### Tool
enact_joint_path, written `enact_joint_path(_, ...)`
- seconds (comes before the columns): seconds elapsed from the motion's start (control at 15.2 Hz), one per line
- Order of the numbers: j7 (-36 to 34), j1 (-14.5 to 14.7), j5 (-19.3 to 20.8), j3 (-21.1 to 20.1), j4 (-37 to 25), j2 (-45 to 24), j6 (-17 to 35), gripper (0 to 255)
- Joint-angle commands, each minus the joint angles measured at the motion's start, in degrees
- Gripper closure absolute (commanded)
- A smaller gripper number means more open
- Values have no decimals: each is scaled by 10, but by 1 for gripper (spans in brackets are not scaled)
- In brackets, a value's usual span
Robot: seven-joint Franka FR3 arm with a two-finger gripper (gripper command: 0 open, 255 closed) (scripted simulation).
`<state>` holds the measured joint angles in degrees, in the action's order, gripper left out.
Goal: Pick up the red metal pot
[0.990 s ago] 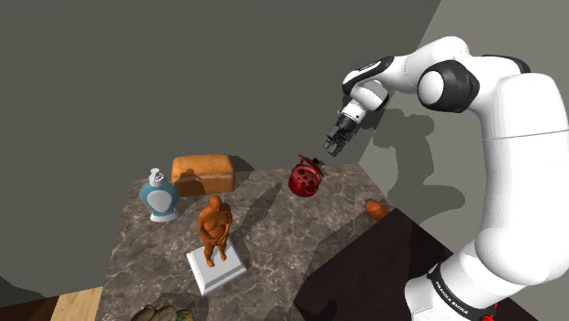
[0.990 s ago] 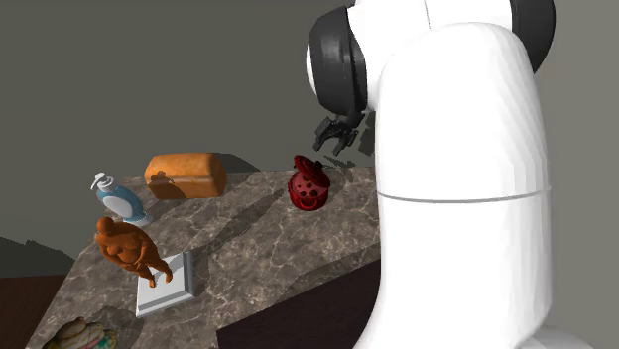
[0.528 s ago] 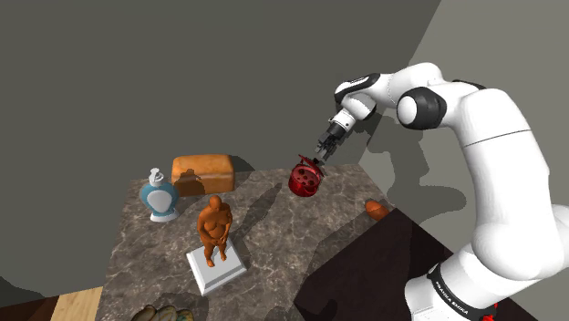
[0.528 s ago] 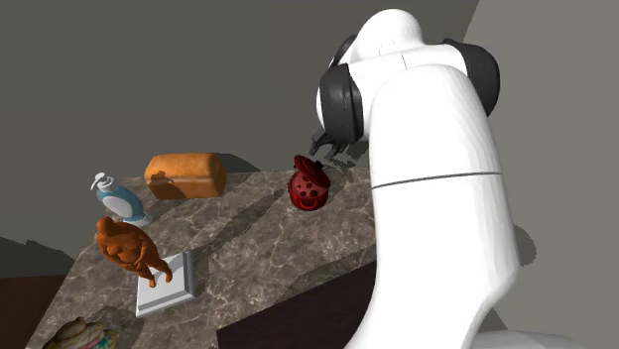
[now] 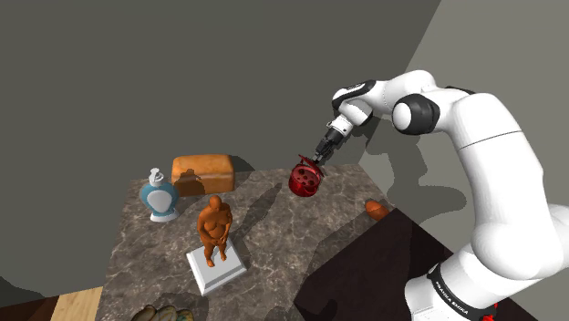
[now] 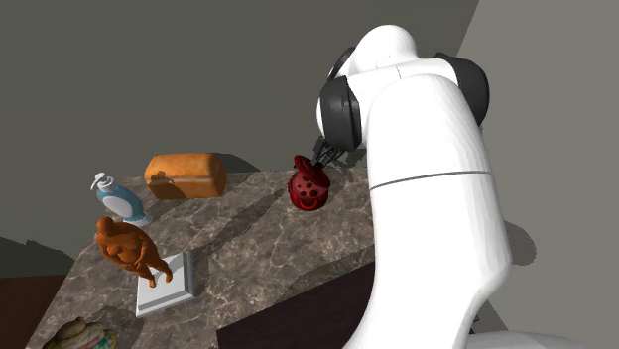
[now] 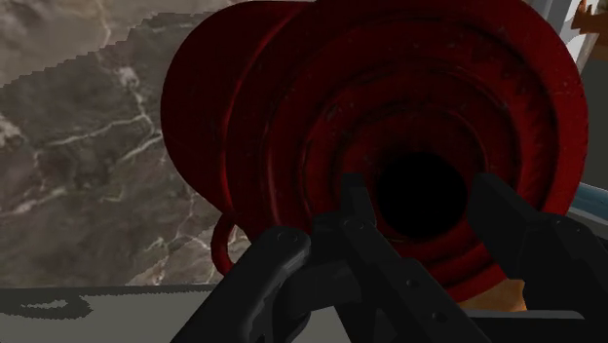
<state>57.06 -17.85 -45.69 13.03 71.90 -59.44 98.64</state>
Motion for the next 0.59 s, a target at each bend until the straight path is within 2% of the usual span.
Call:
enact_joint_path(0.0, 0, 0, 0, 0, 0, -1, 1, 255)
enact_joint_path(0.53, -1, 1, 1, 1, 4, 6, -2, 255)
